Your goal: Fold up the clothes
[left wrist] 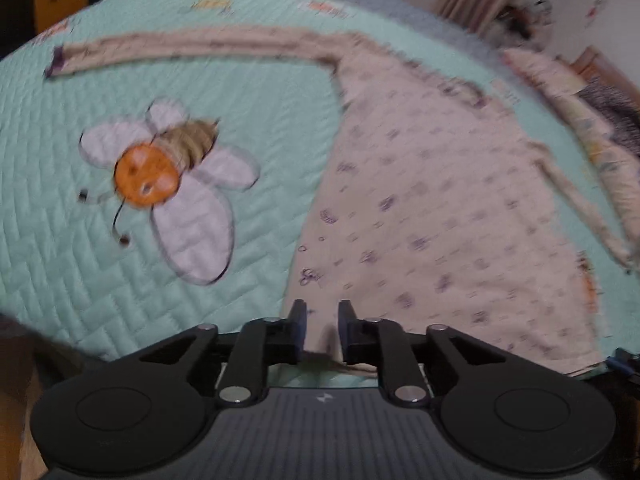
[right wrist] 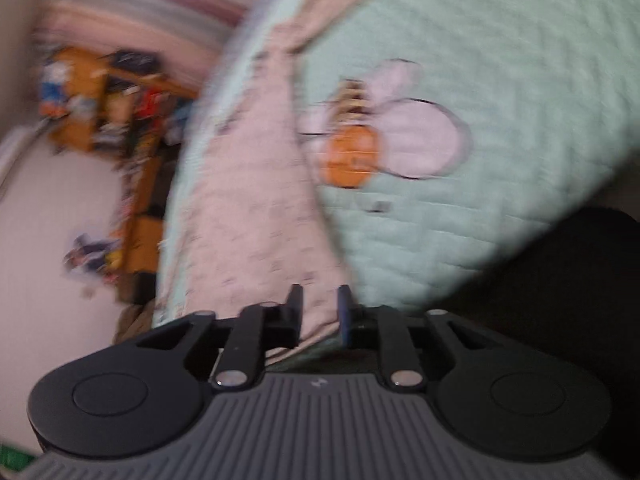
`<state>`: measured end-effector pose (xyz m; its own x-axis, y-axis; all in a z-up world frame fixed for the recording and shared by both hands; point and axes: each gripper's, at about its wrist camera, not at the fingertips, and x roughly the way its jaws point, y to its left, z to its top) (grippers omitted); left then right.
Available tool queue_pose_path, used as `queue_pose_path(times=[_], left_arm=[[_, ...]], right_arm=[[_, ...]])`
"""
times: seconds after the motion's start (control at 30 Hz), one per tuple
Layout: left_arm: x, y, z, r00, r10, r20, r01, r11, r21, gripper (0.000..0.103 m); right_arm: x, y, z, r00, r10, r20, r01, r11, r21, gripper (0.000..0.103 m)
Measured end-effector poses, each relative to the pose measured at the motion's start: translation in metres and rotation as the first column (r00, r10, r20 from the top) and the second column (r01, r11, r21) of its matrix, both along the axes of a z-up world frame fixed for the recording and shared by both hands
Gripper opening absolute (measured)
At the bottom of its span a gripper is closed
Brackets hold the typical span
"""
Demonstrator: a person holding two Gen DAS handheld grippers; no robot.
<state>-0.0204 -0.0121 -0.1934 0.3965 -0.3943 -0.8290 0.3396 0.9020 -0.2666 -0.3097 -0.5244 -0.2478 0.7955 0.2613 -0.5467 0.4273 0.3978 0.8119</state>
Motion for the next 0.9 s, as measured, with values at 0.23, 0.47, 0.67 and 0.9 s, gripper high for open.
queue_pose_path(times=[0.23,0.47,0.67,0.9], left_arm=[[-0.008,0.006,0.007,0.999,0.007,0.048,-0.006,1.000,-0.019,0.063],[-0.012,0.007,0.021,0.996,0.008,0.084,-0.005,1.000,-0.030,0.062],[-0.013,0.003,0.036,0.993,-0.009,0.116,0.017,0.997,-0.072,0.062],[0.004,-0.028,0.045,0.986,-0.052,0.160,0.062,0.996,-0.057,0.068]], right_arm=[[0.032,0.016,-0.008,1.000,0.005,-0.023,-0.007,0.996,-0.092,0.060],[0.037,0.028,-0.016,0.992,0.092,-0.090,-0.100,0.991,-0.092,0.003],[0.008,0.026,-0.001,0.991,0.066,-0.117,-0.083,0.986,-0.148,0.009],[0.039,0.006,0.027,1.000,0.002,0.029,0.004,0.974,-0.225,0.072]])
